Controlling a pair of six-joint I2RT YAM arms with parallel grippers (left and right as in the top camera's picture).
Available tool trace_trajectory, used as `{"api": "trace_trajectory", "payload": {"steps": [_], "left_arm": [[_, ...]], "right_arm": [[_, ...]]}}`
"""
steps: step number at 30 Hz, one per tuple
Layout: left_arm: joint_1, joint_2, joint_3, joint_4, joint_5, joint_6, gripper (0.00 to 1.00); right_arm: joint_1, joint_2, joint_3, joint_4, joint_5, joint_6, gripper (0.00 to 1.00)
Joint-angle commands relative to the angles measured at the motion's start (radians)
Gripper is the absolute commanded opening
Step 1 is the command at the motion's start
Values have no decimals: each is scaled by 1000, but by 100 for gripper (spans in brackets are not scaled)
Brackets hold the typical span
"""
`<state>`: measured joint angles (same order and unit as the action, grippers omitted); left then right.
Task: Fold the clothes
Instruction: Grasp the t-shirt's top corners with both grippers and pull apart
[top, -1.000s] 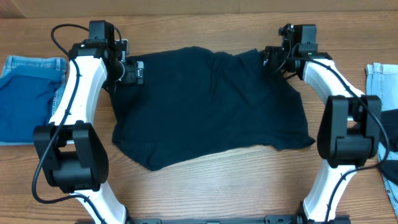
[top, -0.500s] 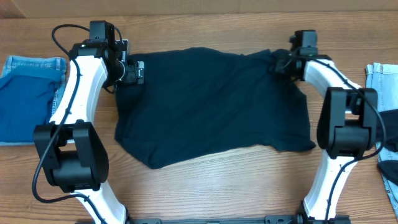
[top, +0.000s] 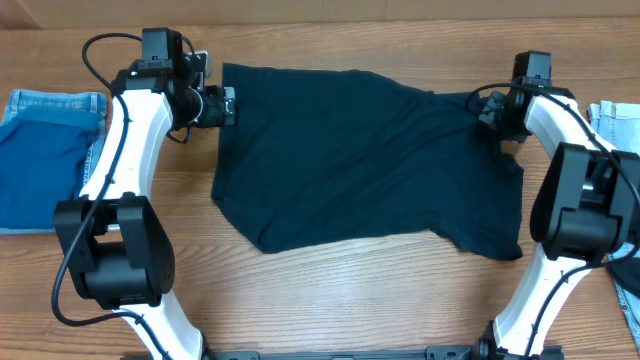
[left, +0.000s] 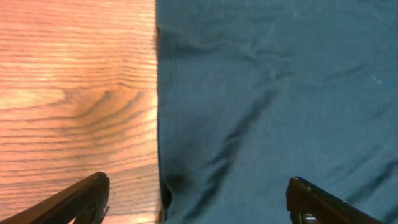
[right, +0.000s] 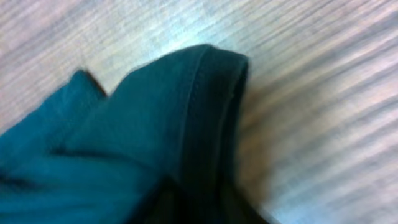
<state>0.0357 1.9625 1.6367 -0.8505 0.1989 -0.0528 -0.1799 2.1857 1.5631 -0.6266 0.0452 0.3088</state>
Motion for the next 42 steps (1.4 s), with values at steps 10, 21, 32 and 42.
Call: {"api": "trace_trajectory", "payload": {"steps": [10, 21, 32, 42], "left_arm": [[-114, -21, 7, -295, 29, 76, 76], [-206, 188, 6, 146, 87, 34, 8], [-172, 358, 6, 274, -15, -5, 7], [-115, 358, 6, 319, -16, -87, 7]], "right_arm": [[-2, -356, 47, -567, 13, -1, 79], [-2, -356, 47, -610, -28, -1, 70], [10, -266, 46, -459, -153, -137, 65], [75, -11, 46, -239, -204, -209, 60]]}}
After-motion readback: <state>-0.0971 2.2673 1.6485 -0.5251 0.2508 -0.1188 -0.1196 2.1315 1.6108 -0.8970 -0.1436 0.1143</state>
